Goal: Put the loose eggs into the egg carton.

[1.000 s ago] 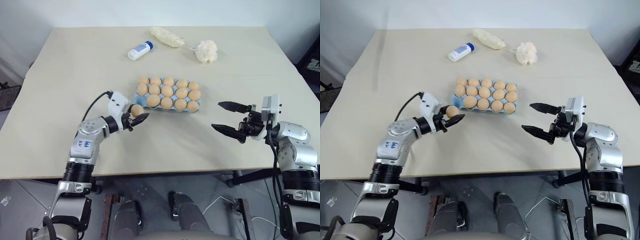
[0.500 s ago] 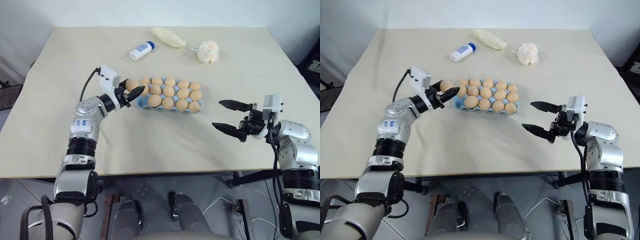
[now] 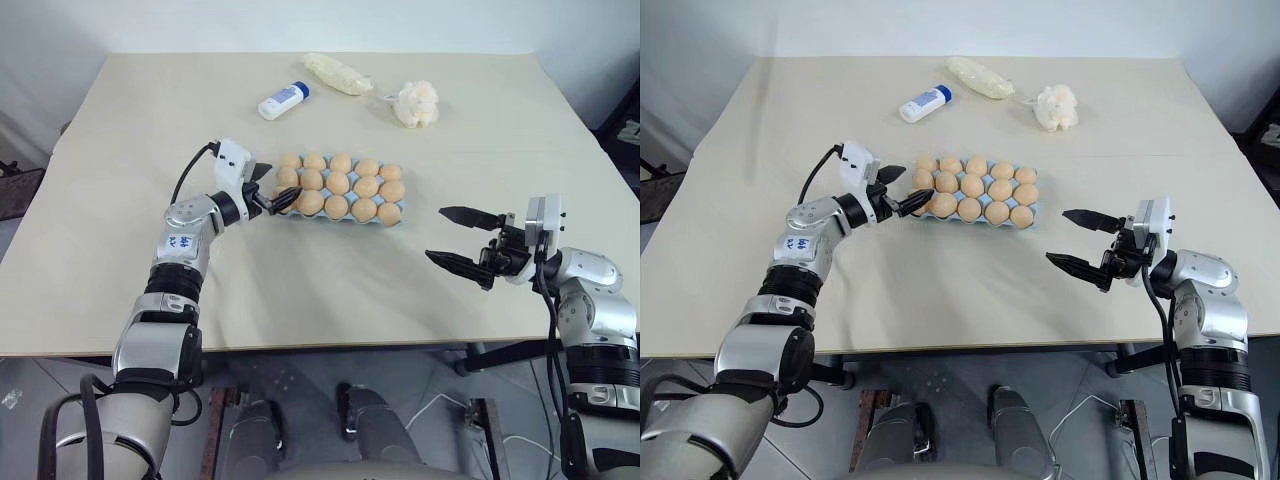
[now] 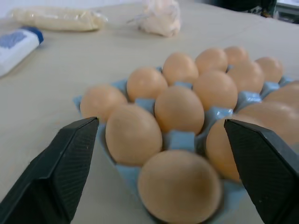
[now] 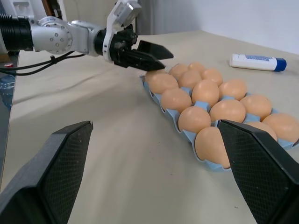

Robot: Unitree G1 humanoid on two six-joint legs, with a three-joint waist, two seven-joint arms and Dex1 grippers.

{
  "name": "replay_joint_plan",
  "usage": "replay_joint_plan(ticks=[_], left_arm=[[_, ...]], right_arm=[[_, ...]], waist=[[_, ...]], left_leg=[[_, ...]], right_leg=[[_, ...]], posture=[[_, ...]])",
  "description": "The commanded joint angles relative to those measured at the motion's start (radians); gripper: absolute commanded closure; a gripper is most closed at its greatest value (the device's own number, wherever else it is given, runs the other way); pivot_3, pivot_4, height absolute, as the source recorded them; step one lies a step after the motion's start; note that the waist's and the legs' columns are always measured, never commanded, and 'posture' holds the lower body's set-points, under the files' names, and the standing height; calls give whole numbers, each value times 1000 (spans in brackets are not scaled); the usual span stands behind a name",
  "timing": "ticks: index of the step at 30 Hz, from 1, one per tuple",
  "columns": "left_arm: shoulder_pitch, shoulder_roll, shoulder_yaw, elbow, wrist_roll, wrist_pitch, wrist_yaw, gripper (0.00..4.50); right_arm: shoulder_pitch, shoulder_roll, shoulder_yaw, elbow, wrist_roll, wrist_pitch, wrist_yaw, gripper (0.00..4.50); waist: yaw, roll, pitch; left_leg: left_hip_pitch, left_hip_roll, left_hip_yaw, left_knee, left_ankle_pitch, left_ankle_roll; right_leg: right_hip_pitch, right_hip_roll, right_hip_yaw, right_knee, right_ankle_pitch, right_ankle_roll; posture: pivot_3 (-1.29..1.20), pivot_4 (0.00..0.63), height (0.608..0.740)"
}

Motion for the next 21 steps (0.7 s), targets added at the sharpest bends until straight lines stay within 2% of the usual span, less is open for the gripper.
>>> replay_joint_plan(ticks=[1, 6, 9, 13, 21], left_arm=[[-26, 24, 20, -64, -48, 31, -82, 32], [-26, 65, 51, -123, -106, 86, -172, 32], [-6, 102, 83, -188, -142, 154, -165, 32], [83, 187, 69, -268, -168, 162, -336, 32], [199, 325, 51, -311, -174, 223, -530, 32]], right_arm=[[-30, -22, -16, -19, 9, 0, 1, 0], [-59, -27, -10, -1, 3, 2, 14, 0], [-81, -31, -1, 12, 0, 5, 33, 0], [-110, -39, 17, 40, -13, 6, 70, 0], [-155, -62, 58, 118, -53, -16, 146, 0]], waist=[[-2, 0, 0], [-3, 0, 0], [-4, 0, 0], [-5, 0, 0], [-5, 1, 0]], left_leg=[[0, 0, 0, 0, 0, 0], [0, 1, 1, 0, 0, 0], [0, 1, 2, 0, 0, -1], [0, 1, 3, -1, 0, -1], [0, 2, 3, 1, 0, -1]], right_leg=[[0, 0, 0, 0, 0, 0], [-1, 1, 0, 1, 0, -1], [-1, 1, 0, 1, 0, -1], [-1, 1, 0, 2, 0, -1], [-2, 1, 0, 3, -1, -2]], posture=[[0, 150, 740], [0, 150, 740], [0, 150, 740], [0, 150, 740], [0, 150, 740]])
